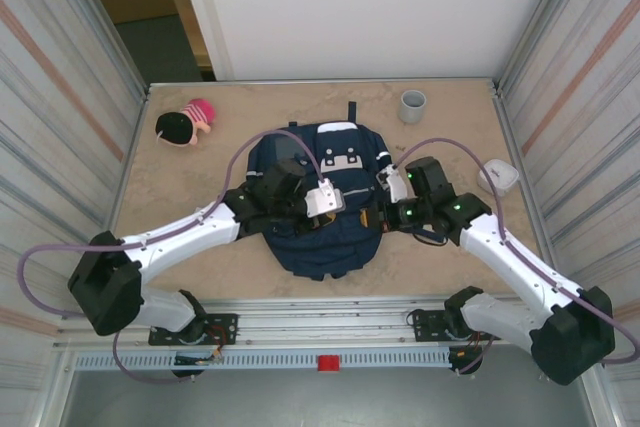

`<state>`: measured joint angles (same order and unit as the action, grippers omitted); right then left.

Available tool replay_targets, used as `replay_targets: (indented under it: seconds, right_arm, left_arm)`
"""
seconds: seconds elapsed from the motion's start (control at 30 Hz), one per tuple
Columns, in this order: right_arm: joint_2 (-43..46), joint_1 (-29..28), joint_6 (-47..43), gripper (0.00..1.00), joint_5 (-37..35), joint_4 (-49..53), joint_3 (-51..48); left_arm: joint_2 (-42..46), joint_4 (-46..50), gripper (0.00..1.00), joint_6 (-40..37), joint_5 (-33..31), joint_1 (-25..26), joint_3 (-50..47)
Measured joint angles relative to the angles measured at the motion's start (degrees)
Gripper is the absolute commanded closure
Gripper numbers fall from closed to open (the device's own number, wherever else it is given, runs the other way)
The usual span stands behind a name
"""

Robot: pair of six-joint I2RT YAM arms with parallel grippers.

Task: Pack books, pencil case, and school supplies into a backpack

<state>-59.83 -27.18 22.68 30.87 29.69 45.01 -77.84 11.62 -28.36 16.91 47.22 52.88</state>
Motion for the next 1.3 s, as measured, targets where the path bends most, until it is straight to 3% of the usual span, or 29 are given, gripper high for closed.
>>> replay_targets:
  seconds: [0.13,0.3,0.77,1.03,1.07,1.1,1.13,1.17,1.23,1.3]
  right_arm:
    - [0.42,7.15,-0.92,1.00,2.34,0.85,0.00]
    - [-0.55,10.29,-2.67,1.00,4.48,1.46,0.00]
    - [-14.95,12.70,-1.77,1.00,6.43,-6.88,0.24]
    - [-18.95,12.07,-0.28,1.00,8.04,-11.34,1.25]
    - [-18.93,11.96,-0.17,0.91,8.02,-11.72,1.25]
    - [-18.86,11.89,0.11,0.74,8.00,-11.98,1.25]
    - [-18.75,11.76,0.72,0.57,7.67,-12.20,1.25]
    - [-18.49,11.78,0.87,0.50,5.70,-12.44,1.25]
    - [-17.70,12.83,1.57,0.43,1.73,-12.70,1.25]
    - [-15.76,13.75,2.23,0.42,-1.22,-12.83,1.25]
  left_arm:
    - [2.86,-0.44,1.00,-0.33,-1.03,-0.42,-1.11]
    - [6.73,-0.79,1.00,-2.01,-0.04,-0.61,-3.32]
    - [13.97,-0.37,1.00,-6.19,1.33,-1.07,-9.16]
    - [15.47,-0.87,1.00,-6.38,1.11,-1.14,-10.64]
    - [15.47,-0.96,1.00,-6.36,0.74,-1.11,-10.64]
    - [15.47,-1.03,0.89,-6.25,0.13,-1.07,-10.64]
    - [15.47,-1.07,0.65,-6.03,-0.81,-0.92,-10.64]
    - [15.52,-0.57,0.48,-5.53,-1.49,-0.70,-10.64]
    - [15.89,0.83,0.33,-3.72,-3.04,-0.39,-10.56]
    - [15.76,2.29,0.26,-1.97,-4.66,-0.26,-9.75]
